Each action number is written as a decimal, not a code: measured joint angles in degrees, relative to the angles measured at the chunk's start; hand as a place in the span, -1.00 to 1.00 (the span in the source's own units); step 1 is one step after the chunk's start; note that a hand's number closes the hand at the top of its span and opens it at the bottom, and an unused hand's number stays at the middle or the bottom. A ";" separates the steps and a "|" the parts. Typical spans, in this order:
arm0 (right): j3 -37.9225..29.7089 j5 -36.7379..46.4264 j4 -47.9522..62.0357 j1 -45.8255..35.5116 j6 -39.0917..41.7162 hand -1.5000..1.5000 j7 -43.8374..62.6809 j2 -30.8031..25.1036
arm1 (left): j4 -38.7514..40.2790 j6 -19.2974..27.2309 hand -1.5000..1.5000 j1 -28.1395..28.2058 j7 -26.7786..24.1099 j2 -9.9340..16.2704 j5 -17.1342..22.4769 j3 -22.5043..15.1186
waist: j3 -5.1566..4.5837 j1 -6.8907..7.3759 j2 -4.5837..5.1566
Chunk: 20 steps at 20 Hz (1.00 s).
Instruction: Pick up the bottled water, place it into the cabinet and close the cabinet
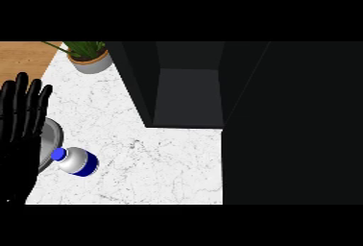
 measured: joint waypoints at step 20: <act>14.48 -0.51 -19.05 15.86 6.06 -1.00 10.28 -0.44 | -3.00 -24.91 -1.00 22.10 7.99 12.89 48.44 25.59 | 1.46 -0.18 1.96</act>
